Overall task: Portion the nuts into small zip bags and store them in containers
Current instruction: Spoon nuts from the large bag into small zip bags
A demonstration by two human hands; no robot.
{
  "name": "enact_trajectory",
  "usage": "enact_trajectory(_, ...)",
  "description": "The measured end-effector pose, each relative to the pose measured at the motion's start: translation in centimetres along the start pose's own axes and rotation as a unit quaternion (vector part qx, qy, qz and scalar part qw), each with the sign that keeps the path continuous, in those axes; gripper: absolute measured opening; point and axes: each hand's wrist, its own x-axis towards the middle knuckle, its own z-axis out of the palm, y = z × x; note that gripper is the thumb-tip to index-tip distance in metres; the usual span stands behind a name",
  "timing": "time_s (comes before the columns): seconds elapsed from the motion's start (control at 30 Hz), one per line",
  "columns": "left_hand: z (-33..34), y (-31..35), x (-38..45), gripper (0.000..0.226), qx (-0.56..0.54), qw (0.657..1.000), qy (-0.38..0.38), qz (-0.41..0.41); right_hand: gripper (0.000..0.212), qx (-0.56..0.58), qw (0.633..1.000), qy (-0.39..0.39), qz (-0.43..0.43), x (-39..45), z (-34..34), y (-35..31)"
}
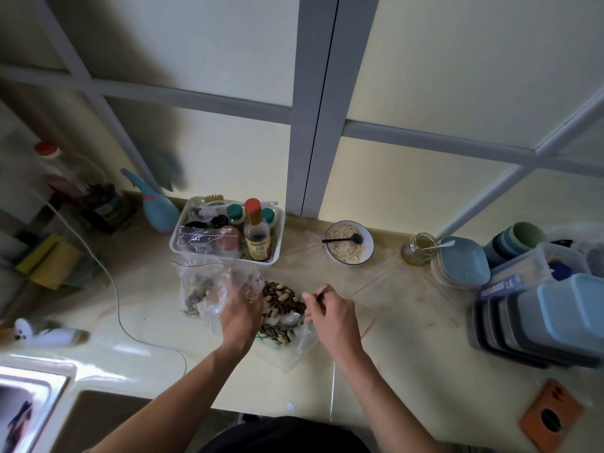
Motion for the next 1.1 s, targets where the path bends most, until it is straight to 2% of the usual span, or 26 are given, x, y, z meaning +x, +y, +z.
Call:
enact_trajectory(0.1, -0.8, 0.8, 0.8, 0.039, -0.012, 0.999, 0.038, 0.028, 0.046, 0.002, 0.999, 0.044, -0.010, 0.5, -1.0, 0.7)
enact_trajectory(0.17, -1.2, 1.7, 1.2, 0.031, -0.014, 0.999, 0.030, 0.037, 0.045, -0.016, 0.997, 0.070, -0.018, 0.9, -2.1, 1.0)
enact_trajectory(0.23, -1.5, 2.8, 1.2, 0.022, -0.025, 0.998, 0.024, 0.055, 0.043, -0.056, 0.993, 0.096, -0.031, 1.3, -3.0, 1.2)
enact_trajectory(0.4, -2.1, 5.6, 0.7, 0.021, -0.034, 0.992, 0.046, 0.109, 0.027, -0.178, 0.974, 0.140, 0.003, 2.4, -4.6, 1.1)
enact_trajectory(0.5, -2.0, 6.2, 0.0, 0.022, -0.048, 0.991, 0.042, 0.120, 0.028, -0.222, 0.962, 0.156, 0.014, 2.6, -5.1, 0.8)
enact_trajectory(0.57, -1.5, 6.1, -0.4, 0.014, -0.058, 0.989, 0.041, 0.130, 0.029, -0.240, 0.953, 0.183, 0.024, 2.7, -5.3, 0.5)
enact_trajectory(0.67, -0.7, 5.8, -0.3, 0.009, -0.057, 0.992, 0.047, 0.104, 0.031, -0.246, 0.946, 0.211, -0.017, 2.9, -5.0, 0.2)
enact_trajectory(0.73, -0.4, 5.0, 0.1, 0.010, -0.041, 0.994, 0.043, 0.092, 0.035, -0.222, 0.953, 0.191, -0.076, 2.8, -4.6, 0.1)
enact_trajectory(0.83, -0.1, 3.7, 0.5, 0.014, -0.015, 0.997, -0.020, 0.069, 0.021, -0.218, 0.960, 0.118, -0.130, 2.6, -4.1, 0.1)
enact_trajectory(0.9, -0.2, 3.4, 0.6, 0.024, 0.001, 0.994, -0.102, 0.043, 0.014, -0.246, 0.957, 0.095, -0.124, 2.5, -3.5, 0.2)
enact_trajectory(1.0, -0.4, 3.1, 0.4, 0.042, -0.031, 0.979, -0.199, 0.032, 0.018, -0.280, 0.951, 0.091, -0.096, 2.3, -2.5, 0.4)
enact_trajectory(1.1, -0.2, 3.1, -0.2, 0.042, -0.051, 0.979, -0.198, 0.010, 0.009, -0.292, 0.947, 0.090, -0.102, 2.1, -2.0, 0.1)
